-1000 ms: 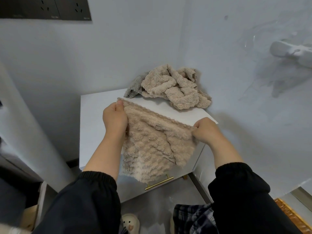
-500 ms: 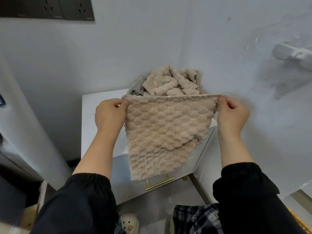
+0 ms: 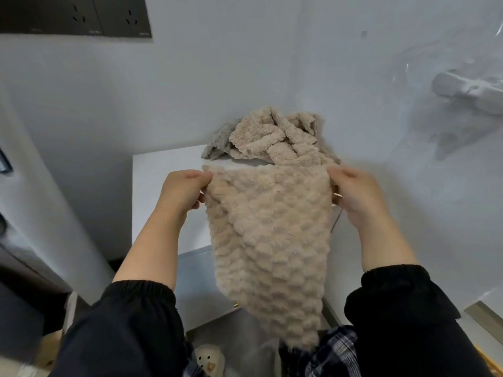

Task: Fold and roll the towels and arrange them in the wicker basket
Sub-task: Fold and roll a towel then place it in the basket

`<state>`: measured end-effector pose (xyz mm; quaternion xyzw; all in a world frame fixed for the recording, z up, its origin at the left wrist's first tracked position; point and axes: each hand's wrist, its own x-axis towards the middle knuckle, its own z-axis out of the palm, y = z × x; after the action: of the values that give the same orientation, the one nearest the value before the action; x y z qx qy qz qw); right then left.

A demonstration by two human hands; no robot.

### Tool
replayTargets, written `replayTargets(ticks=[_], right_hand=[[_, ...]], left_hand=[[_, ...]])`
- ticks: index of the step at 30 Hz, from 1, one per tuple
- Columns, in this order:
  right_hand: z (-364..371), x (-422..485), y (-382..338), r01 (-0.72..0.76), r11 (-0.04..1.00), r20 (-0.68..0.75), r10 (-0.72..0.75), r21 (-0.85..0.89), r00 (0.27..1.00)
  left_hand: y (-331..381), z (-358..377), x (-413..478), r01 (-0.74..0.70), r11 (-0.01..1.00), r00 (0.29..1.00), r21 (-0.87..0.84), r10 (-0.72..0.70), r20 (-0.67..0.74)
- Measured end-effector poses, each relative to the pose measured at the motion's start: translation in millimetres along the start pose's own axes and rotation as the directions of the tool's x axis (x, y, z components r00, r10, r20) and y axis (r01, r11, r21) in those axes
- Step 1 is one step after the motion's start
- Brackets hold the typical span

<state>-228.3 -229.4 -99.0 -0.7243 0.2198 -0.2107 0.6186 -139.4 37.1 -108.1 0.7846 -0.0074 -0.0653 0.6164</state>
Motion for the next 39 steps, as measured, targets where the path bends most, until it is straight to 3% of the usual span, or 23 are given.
replayTargets(ticks=[2,4,7,9,11,13,15,20,23,27,30,34,39], right_hand=[[-1.0,5.7,12.7,0.084,0.955,-0.214,-0.149,-0.286,0.965],[-3.5,4.2,12.0,0.128,0.946,-0.264,-0.211,-0.298,0.941],[-1.7,5.0,10.8,0.133,0.968,-0.236,-0.183,-0.213,0.954],[1.5,6.4,13.0,-0.004,1.000,-0.163,0.004,-0.001,0.987],[5.1,5.4,10.8,-0.173,0.958,-0.027,0.184,0.229,0.983],[7.4,6.9,9.1,-0.269,0.891,0.070,0.262,0.365,0.963],[11.4,10.4,10.1,-0.294,0.867,0.102,0.276,0.402,0.956],[31.8,18.3,6.4,-0.231,0.897,0.031,0.237,0.376,0.971],[46.7,23.4,-1.7,-0.073,0.894,-0.016,0.089,0.442,0.996],[58.7,27.4,-13.5,0.131,0.875,-0.067,-0.113,0.465,0.991],[56.0,29.9,-7.8,0.118,0.928,-0.083,-0.095,0.352,0.992],[44.7,22.9,9.0,-0.040,0.978,-0.092,0.060,0.203,0.994],[32.2,9.9,18.2,-0.159,0.985,-0.003,0.159,0.069,0.987]], left_hand=[[-5.6,-1.7,3.9,-0.063,0.961,0.971,0.271,0.122,-0.205],[-8.1,-3.6,4.7,-0.061,0.878,0.918,0.475,0.236,-0.318],[-10.5,-5.0,6.9,-0.102,0.850,0.904,0.517,0.296,-0.309],[-9.0,-4.7,7.6,-0.125,0.940,0.937,0.317,0.217,-0.275],[-3.3,-3.0,5.1,-0.045,0.996,0.974,-0.076,0.027,-0.223],[1.0,-2.5,5.0,0.068,0.938,0.982,-0.339,-0.122,-0.141],[0.9,-4.1,7.6,0.112,0.886,0.981,-0.449,-0.171,-0.092],[-1.5,-6.2,17.0,0.070,0.756,0.984,-0.651,-0.159,-0.078],[1.4,-4.3,27.0,0.002,0.670,0.989,-0.743,-0.109,-0.095],[10.5,-6.9,31.4,-0.108,0.473,0.993,-0.875,0.006,-0.119],[3.8,-10.7,34.3,-0.079,0.525,0.996,-0.848,0.000,-0.093],[-19.7,-15.6,36.3,0.099,0.663,0.980,-0.743,-0.195,-0.044],[-31.1,-16.0,27.0,0.175,0.824,0.955,-0.539,-0.276,-0.112]])
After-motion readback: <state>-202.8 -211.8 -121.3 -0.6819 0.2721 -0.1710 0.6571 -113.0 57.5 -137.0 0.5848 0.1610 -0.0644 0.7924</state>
